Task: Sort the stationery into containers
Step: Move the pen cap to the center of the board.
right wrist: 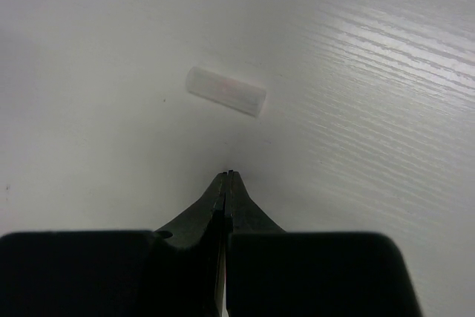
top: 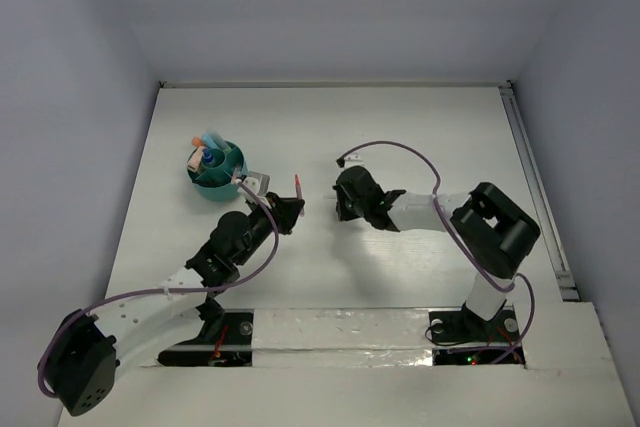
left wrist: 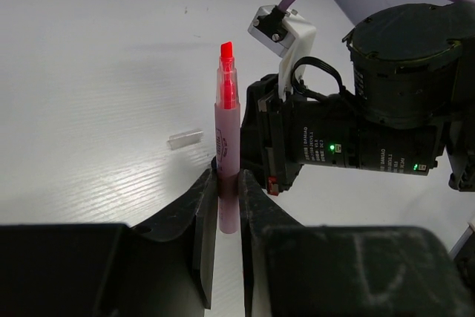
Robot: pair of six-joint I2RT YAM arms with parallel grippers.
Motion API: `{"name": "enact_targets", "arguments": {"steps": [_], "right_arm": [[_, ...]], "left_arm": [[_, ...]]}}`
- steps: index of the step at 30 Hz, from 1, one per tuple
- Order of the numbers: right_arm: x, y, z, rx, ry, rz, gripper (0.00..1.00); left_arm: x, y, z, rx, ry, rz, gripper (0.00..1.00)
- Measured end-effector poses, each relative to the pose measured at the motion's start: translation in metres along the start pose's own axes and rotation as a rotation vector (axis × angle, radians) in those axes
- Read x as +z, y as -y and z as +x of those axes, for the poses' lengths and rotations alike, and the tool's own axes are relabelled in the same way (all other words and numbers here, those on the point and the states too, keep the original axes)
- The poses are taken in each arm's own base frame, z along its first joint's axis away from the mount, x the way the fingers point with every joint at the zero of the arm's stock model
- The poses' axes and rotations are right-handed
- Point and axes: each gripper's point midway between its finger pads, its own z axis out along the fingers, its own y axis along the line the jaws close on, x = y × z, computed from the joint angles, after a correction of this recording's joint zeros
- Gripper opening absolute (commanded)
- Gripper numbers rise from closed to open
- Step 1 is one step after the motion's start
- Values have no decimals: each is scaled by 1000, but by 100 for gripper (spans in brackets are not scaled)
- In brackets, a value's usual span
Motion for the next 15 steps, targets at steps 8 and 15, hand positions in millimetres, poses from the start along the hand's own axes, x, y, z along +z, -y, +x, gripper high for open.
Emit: {"name": "enact_targets", "arguments": {"steps": [8, 15], "right_arm": [[-9, -10, -41, -20, 55, 6, 20], [32, -14, -103, -22, 140, 6, 17]], "left_arm": [[0, -3, -4, 2, 18, -16, 0], [-5, -1, -18, -1, 67, -18, 0]]}}
